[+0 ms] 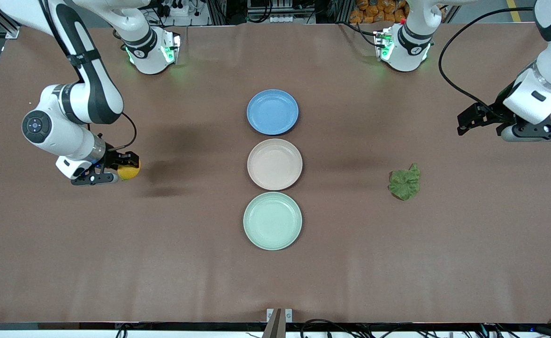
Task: Pick lemon and lettuce from plates
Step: 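Carry the lemon away from the plates and lower it with the right gripper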
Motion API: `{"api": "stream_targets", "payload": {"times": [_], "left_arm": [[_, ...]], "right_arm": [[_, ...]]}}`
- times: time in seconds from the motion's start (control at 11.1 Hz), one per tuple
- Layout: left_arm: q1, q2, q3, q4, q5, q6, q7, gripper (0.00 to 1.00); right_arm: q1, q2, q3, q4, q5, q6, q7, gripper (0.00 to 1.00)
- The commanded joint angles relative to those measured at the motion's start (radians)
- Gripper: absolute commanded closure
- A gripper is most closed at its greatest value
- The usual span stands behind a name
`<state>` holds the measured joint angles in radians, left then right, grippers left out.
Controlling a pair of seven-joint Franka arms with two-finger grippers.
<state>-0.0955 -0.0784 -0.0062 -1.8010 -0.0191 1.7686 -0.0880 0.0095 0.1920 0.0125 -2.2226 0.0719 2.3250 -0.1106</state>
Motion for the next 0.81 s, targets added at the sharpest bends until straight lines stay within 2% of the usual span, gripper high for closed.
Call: {"api": "stream_targets", "payload": {"times": [0.0,0.18,0.36,0.45,0.54,0.63,0.72], "left_arm": [[-0.016,0.000,0.002,0.080,0.004,-0.012,-0.004,0.00],[-0.032,-0.001,0.000,0.126,0.021,-0.033,-0.004,0.00],[-0.036,0.015,0.000,0.211,0.022,-0.139,0.036,0.00],[-0.038,0.038,0.000,0.271,0.022,-0.199,0.057,0.00],[-0.046,0.048,-0.006,0.296,0.022,-0.233,0.059,0.00],[-0.047,0.048,-0.009,0.296,0.024,-0.238,0.066,0.00],[-0.046,0.048,-0.024,0.295,0.033,-0.239,0.086,0.00]], "right_arm": [[-0.003,0.081,-0.038,-0.009,0.017,0.104,-0.107,1.00],[-0.002,0.154,-0.039,-0.019,0.017,0.213,-0.106,1.00],[0.001,0.179,-0.039,-0.016,0.025,0.244,-0.104,1.00],[0.003,0.181,-0.039,-0.014,0.025,0.246,-0.104,0.82],[0.003,0.179,-0.039,-0.012,0.026,0.243,-0.092,0.19],[0.006,0.159,-0.040,-0.011,0.026,0.226,-0.092,0.00],[0.006,0.126,-0.042,-0.003,0.025,0.173,-0.092,0.00]]}}
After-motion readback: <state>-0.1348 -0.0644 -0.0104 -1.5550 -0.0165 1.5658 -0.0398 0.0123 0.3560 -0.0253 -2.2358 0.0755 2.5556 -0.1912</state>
